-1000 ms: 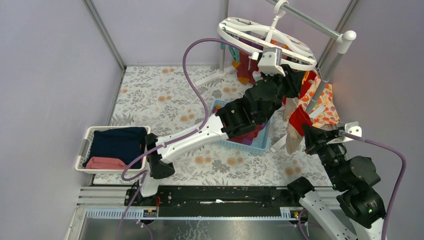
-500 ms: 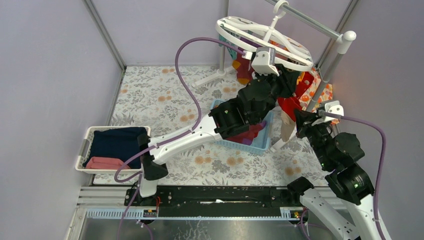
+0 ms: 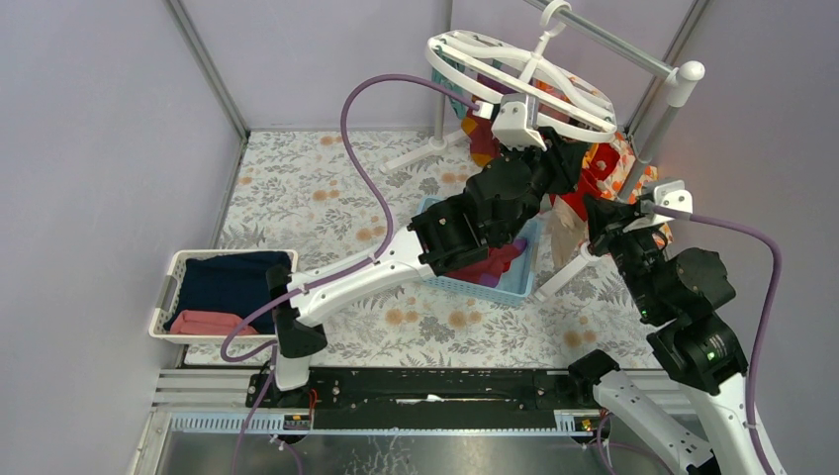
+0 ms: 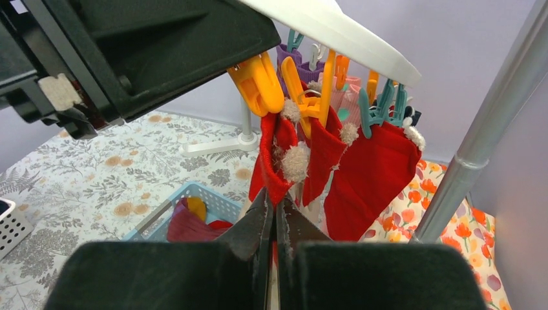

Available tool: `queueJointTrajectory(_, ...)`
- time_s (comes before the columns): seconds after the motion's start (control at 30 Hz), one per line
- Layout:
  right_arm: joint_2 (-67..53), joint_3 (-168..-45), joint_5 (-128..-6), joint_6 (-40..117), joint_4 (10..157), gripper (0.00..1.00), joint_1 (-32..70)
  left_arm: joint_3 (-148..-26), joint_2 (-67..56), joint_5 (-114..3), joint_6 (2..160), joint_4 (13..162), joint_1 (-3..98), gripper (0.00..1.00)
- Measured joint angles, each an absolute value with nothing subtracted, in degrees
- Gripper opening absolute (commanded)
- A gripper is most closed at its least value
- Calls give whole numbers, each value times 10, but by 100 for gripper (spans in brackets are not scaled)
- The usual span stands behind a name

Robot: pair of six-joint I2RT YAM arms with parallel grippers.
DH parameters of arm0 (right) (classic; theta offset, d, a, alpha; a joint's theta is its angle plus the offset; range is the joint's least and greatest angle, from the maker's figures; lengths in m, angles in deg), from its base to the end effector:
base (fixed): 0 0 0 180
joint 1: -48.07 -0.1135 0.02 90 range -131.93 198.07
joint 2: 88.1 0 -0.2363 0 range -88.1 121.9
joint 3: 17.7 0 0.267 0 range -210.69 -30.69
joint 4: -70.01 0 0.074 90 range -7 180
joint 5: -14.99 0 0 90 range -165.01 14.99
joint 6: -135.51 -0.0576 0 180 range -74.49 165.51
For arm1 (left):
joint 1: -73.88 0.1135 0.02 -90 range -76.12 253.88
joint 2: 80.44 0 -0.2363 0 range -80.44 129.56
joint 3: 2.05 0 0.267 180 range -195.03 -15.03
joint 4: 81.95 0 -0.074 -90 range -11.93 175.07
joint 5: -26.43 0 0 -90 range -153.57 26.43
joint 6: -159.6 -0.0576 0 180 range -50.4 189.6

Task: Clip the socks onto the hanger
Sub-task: Clamp the sock onto the hanger.

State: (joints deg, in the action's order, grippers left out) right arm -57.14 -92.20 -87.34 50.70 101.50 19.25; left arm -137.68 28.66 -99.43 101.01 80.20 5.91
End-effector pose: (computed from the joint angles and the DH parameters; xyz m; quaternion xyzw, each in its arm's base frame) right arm 0.1271 0.0559 0.4462 -0.1030 0.6224 0.0921 0.7704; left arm 0.2021 -0.4096 0.4743 -0.0273 0.6619 -0.4206 0.6199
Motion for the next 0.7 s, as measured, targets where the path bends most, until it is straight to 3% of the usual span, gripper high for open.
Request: queueJointTrajectory(0.7,-538,-929,-880,518,1011,0,193,-1355,281,-994,1016,800,62,12)
